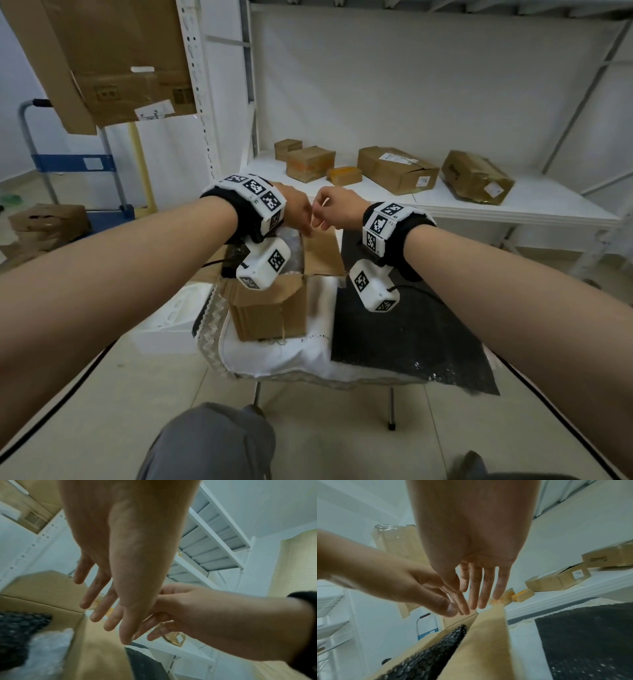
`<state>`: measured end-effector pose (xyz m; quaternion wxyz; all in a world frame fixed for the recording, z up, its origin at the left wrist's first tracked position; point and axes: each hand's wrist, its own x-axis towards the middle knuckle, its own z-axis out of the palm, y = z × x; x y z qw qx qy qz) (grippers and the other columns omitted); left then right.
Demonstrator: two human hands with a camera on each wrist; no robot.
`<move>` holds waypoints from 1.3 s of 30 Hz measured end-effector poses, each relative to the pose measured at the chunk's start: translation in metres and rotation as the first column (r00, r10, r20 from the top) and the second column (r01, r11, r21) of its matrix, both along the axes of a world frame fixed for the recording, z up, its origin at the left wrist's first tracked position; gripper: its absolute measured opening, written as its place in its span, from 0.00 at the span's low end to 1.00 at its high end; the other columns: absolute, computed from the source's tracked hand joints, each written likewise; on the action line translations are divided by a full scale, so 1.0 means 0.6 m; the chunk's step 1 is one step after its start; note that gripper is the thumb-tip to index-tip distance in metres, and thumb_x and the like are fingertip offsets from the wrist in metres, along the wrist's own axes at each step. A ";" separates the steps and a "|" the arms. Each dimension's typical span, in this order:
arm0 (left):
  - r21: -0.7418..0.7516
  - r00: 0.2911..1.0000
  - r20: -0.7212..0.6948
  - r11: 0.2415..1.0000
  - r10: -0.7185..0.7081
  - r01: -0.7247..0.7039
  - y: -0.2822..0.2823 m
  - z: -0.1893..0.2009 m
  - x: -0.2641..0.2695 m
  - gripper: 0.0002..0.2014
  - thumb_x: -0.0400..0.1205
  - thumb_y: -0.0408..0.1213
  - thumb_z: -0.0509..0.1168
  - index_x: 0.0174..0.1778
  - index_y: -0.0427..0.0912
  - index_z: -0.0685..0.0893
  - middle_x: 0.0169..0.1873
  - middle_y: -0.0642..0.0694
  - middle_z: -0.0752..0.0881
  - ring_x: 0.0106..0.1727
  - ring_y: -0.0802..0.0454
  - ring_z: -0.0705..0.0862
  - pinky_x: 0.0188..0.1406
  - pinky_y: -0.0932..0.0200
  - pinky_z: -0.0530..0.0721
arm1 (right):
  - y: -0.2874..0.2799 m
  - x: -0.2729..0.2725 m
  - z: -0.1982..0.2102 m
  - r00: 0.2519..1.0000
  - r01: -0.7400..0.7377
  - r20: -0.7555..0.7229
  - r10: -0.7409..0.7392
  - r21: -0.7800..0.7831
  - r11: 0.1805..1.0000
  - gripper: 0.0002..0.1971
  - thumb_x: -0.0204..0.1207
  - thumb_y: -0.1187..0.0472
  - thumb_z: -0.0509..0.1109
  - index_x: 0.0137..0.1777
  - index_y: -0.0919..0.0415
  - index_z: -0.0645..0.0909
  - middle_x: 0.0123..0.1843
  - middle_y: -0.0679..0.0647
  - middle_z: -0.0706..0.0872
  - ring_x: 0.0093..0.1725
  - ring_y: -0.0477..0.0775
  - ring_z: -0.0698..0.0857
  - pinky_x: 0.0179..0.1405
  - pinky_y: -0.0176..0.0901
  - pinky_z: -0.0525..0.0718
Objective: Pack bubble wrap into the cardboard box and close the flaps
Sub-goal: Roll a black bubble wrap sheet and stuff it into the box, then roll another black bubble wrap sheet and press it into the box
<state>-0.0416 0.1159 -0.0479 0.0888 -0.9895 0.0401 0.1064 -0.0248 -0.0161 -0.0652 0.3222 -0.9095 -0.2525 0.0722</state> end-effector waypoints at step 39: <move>-0.417 0.994 0.069 0.903 -0.086 0.107 -0.232 -0.275 -0.027 0.12 0.85 0.45 0.56 0.47 0.47 0.83 0.46 0.41 0.85 0.53 0.38 0.83 0.47 0.49 0.80 | -0.382 -0.055 -0.212 0.946 0.196 -0.152 -0.287 -0.436 0.878 0.30 0.76 0.45 0.72 0.75 0.59 0.76 0.72 0.58 0.81 0.68 0.59 0.80 0.61 0.44 0.78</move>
